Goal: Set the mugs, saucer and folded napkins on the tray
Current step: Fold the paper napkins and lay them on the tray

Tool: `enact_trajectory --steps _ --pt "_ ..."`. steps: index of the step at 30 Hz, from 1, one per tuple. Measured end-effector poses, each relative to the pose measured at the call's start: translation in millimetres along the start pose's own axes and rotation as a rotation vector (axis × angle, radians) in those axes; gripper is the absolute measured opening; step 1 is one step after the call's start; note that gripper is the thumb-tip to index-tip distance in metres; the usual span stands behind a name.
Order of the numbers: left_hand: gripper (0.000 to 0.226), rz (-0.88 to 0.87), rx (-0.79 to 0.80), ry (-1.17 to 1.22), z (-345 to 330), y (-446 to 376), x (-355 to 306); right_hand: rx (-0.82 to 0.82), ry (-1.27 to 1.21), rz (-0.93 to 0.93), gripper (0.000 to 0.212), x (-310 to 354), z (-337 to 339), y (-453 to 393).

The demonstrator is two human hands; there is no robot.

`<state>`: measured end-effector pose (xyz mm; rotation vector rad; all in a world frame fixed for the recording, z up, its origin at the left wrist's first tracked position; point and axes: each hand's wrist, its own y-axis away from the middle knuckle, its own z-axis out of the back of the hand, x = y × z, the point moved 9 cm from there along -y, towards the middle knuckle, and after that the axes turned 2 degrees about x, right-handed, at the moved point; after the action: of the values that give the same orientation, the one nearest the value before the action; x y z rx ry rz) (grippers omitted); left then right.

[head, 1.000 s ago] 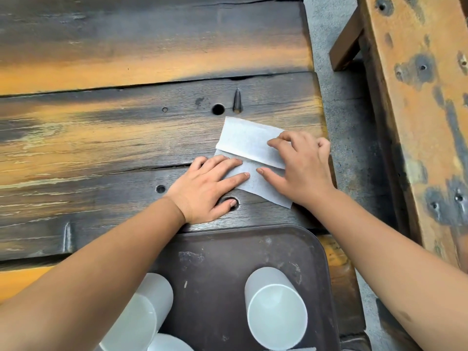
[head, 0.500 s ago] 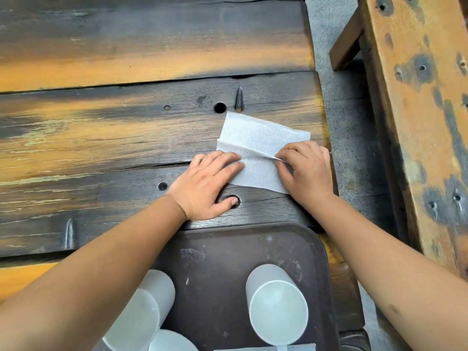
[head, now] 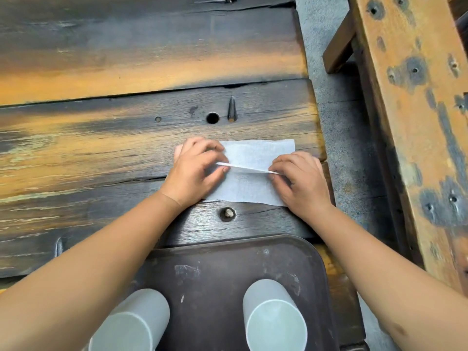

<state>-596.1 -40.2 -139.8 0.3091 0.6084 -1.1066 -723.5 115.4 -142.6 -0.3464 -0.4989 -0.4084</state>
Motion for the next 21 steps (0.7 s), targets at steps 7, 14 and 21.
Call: enact_trajectory --steps 7,14,21 --pt "0.003 0.002 -0.039 0.12 33 15 -10 0.087 -0.156 -0.176 0.008 -8 7 -6" --pt "0.006 0.229 0.017 0.354 62 52 -28 0.163 -0.559 -0.296 0.025 18 45 13" --pt "0.022 0.322 -0.043 0.638 92 104 -92 0.115 -0.933 -0.43 0.025 65 100 50"
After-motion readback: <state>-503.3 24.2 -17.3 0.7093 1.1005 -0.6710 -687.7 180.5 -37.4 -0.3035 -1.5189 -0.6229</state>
